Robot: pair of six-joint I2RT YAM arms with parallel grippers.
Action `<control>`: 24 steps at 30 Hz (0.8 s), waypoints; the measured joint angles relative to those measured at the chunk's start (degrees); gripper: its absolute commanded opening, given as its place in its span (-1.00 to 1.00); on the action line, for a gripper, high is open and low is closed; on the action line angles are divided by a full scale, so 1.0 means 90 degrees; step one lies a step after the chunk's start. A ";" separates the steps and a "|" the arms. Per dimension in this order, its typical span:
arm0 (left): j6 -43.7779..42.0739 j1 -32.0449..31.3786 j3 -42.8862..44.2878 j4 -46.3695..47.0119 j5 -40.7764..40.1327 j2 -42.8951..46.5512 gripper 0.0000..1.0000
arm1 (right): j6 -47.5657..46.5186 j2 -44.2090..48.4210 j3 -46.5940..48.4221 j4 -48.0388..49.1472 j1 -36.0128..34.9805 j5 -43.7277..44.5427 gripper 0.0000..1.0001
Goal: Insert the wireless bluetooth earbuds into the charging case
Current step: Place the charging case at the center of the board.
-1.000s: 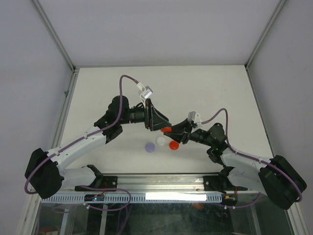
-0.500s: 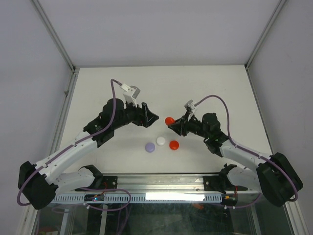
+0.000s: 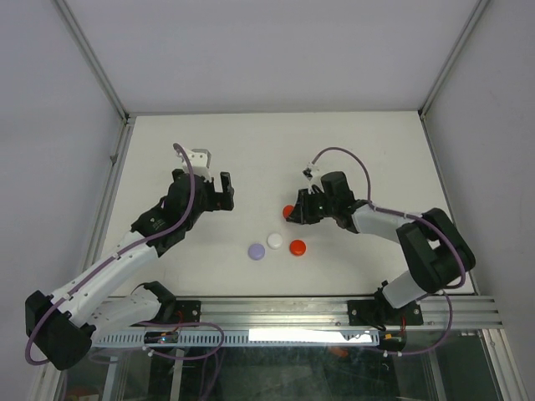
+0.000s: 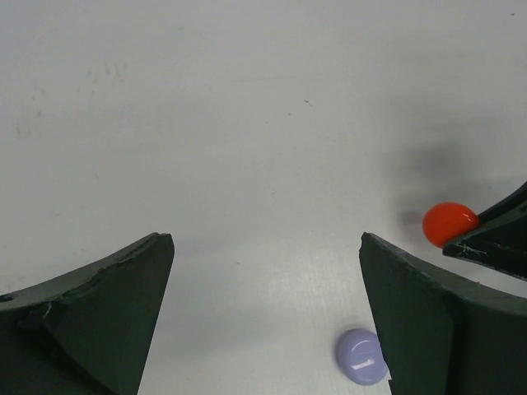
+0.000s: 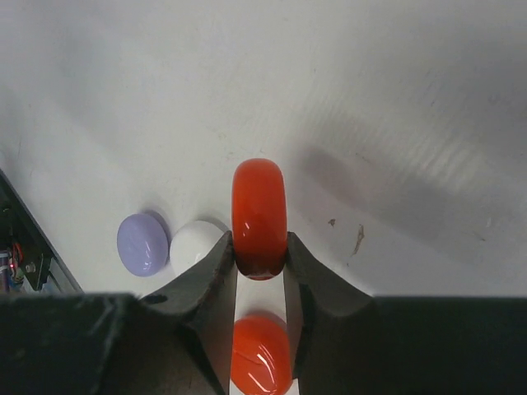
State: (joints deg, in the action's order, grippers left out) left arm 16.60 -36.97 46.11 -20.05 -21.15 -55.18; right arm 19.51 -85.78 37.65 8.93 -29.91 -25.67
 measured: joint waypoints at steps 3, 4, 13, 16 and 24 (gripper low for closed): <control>0.0010 0.0085 -0.0019 -0.0163 -0.0357 0.0022 0.98 | 0.0146 -0.0525 0.0342 -0.0304 0.0000 -0.0078 -0.77; 0.0027 0.0134 -0.0019 -0.0194 -0.0459 0.0029 0.98 | 0.0177 -0.0646 0.0408 -0.0374 0.0000 -0.0087 -0.72; 0.0447 0.0804 -0.0022 -0.0396 -0.0622 0.0134 0.98 | 0.0335 -0.0809 0.0556 -0.0954 0.0000 -0.0126 0.18; 0.0622 0.1285 -0.0022 -0.0469 -0.0238 0.0131 0.98 | 0.0294 -0.0563 0.0556 -0.1248 -0.0005 0.0151 0.33; 0.0923 0.2166 -0.0078 -0.0486 0.0651 0.0177 0.98 | 0.0197 0.0736 0.0515 -0.2307 0.0027 0.1098 0.98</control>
State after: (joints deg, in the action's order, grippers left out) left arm 24.91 -17.47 45.41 -24.43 -15.29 -53.58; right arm 21.28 -79.15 42.28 -11.84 -29.67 -15.79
